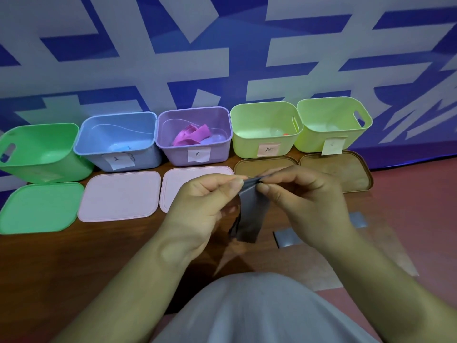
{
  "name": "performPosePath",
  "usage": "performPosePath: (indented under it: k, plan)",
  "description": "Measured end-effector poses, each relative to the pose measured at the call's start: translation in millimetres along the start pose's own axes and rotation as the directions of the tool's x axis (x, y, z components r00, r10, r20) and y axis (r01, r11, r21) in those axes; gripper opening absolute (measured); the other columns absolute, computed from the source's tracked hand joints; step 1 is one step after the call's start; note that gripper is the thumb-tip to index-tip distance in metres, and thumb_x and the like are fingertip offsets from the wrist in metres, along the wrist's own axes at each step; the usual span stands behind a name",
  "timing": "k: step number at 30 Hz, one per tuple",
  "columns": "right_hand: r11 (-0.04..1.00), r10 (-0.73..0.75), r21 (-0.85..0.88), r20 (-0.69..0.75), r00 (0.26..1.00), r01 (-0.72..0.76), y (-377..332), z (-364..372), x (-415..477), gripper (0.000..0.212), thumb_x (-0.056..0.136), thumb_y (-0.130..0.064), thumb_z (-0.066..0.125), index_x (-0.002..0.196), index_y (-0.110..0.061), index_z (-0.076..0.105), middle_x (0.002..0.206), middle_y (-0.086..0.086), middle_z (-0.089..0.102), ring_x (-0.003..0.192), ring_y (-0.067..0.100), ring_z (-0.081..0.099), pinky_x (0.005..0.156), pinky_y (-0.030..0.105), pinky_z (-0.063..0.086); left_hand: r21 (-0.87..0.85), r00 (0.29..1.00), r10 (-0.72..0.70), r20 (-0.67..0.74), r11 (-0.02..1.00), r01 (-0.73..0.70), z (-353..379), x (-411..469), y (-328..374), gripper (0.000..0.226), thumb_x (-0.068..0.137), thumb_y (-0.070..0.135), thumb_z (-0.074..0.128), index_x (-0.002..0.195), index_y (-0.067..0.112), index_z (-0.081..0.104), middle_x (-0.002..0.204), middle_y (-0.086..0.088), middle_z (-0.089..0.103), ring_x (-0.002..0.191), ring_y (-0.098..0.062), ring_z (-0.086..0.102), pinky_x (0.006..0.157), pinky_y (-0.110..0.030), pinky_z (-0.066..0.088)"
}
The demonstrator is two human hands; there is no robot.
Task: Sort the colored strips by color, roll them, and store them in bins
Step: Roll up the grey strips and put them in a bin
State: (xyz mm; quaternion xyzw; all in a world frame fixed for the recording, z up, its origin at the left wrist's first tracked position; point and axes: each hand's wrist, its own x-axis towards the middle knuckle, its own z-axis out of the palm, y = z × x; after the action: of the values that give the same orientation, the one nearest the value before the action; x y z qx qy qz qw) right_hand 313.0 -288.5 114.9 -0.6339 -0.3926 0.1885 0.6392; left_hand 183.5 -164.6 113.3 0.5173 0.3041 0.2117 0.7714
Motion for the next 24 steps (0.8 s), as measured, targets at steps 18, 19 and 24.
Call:
performPosePath:
  k: [18, 19, 24]
  plan:
    - [0.688, 0.523, -0.695, 0.275, 0.807, -0.209, 154.7, -81.4, 16.6, 0.011, 0.090, -0.023, 0.068, 0.099, -0.018, 0.070, 0.090, -0.005, 0.069, 0.088, 0.015, 0.067, 0.071, 0.017, 0.049, 0.318, 0.970, 0.001, -0.244, 0.945, 0.079, -7.0, 14.1, -62.4, 0.013, 0.086, 0.013, 0.074, 0.089, 0.024, 0.079, 0.094, 0.001, 0.078, 0.092, -0.018, 0.073, 0.092, -0.042, 0.056]
    - [0.665, 0.556, -0.727, 0.328, 0.763, -0.172, 166.3, -81.8, 13.5, 0.014, 0.092, -0.026, 0.066, 0.102, -0.018, 0.070, 0.093, -0.005, 0.069, 0.091, 0.016, 0.067, 0.068, 0.011, 0.045, 0.328, 0.965, -0.003, -0.262, 0.940, 0.092, -7.4, 12.7, -65.2, 0.011, 0.083, 0.019, 0.074, 0.092, 0.022, 0.079, 0.095, 0.001, 0.078, 0.094, -0.019, 0.073, 0.094, -0.044, 0.056]
    - [0.553, 0.664, -0.832, 0.472, 0.579, 0.044, 208.7, -73.8, 7.4, 0.039, 0.091, -0.026, 0.065, 0.129, -0.022, 0.061, 0.131, 0.000, 0.060, 0.116, 0.017, 0.057, 0.091, 0.016, 0.037, 0.295, 0.928, -0.039, -0.371, 0.943, 0.157, -4.6, 8.4, -77.2, 0.029, 0.091, 0.006, 0.068, 0.084, 0.032, 0.081, 0.089, 0.005, 0.078, 0.085, -0.014, 0.070, 0.089, -0.043, 0.055]
